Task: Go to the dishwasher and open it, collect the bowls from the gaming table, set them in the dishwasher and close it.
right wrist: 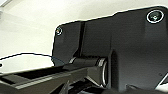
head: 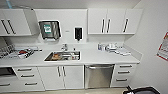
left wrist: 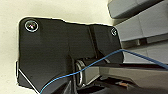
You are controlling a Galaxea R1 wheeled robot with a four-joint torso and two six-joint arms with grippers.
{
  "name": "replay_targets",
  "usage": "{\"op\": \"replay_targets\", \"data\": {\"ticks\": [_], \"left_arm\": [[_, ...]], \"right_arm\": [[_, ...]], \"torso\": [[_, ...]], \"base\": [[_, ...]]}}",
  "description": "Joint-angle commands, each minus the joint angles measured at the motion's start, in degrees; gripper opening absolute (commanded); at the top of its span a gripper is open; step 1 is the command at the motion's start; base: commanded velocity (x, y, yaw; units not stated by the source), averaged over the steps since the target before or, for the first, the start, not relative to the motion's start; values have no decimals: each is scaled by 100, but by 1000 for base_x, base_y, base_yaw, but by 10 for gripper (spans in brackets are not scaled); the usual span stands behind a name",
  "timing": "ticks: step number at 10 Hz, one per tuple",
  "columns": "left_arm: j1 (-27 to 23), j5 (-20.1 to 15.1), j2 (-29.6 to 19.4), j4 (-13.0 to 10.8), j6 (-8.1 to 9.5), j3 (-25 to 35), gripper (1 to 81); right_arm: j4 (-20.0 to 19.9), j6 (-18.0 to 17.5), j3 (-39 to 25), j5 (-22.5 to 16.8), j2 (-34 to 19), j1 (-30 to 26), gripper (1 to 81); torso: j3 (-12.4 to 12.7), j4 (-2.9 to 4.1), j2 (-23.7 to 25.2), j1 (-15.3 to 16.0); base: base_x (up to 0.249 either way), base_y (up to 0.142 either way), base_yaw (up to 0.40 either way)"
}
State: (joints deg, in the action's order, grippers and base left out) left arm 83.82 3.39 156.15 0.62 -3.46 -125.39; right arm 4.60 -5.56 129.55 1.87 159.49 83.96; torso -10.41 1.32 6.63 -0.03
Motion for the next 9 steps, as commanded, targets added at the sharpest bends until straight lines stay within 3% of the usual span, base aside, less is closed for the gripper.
{"op": "replay_targets", "data": {"ticks": [1,9], "left_arm": [[-300,-295,-92,-18,-58,94,811],[-300,-295,-92,-18,-58,94,811]], "right_arm": [[-38,20,-62,-283,-81,-296,811],[-29,20,-54,-283,-81,-296,811]], "torso": [[0,0,0,3],[0,0,2,3]], "base": [[138,0,0],[137,0,0]]}}
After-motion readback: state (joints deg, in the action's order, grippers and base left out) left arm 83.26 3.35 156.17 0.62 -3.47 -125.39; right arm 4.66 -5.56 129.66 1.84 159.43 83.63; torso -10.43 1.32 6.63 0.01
